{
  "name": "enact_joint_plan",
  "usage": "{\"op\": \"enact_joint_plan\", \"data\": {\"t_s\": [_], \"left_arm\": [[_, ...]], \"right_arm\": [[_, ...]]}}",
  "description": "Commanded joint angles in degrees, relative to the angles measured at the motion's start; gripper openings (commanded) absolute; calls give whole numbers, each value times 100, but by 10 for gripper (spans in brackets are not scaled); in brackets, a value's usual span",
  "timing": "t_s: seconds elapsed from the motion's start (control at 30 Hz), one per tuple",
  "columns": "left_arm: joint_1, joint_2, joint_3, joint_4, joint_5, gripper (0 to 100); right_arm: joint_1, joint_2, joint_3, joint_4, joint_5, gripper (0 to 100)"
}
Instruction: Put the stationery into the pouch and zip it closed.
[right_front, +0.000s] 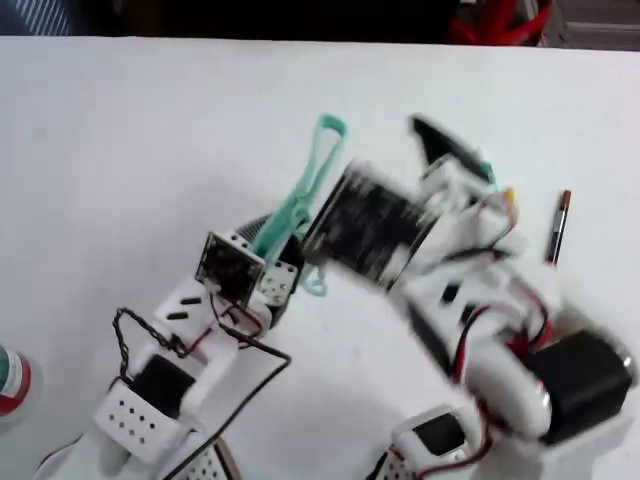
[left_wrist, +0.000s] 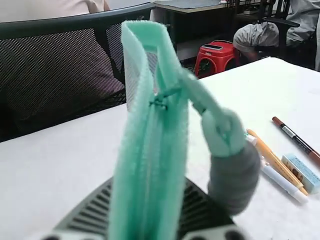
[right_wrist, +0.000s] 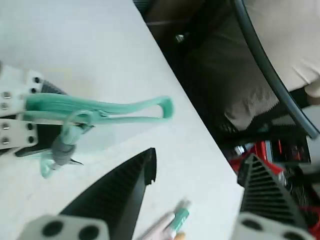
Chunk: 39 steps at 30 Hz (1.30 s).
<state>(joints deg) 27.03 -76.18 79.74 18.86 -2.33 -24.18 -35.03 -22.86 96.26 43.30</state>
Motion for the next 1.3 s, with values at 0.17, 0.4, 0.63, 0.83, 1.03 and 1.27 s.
{"op": "enact_joint_plan", "data": {"t_s": [0.17, 0.4, 0.63, 0.83, 1.03, 1.27], "left_arm": [[22, -57, -246, -26, 18, 24], [-31, -57, -264, -35, 18, 24], [22, -66, -387, 35, 26, 24], [40, -57, -1327, 958, 457, 24], [1024, -31, -1371, 1169, 431, 24], [1191, -31, -897, 730, 422, 24]], "right_arm": [[2563, 1349, 378, -620, -1670, 283], [3600, 3644, 290, -523, -1899, 283], [3776, 5156, -448, -1033, -1890, 283], [3653, 6510, -1073, -1868, -1477, 283], [3618, 7969, -2620, -1921, -1363, 283], [3380, 9314, -4352, -1710, -1319, 283]]}}
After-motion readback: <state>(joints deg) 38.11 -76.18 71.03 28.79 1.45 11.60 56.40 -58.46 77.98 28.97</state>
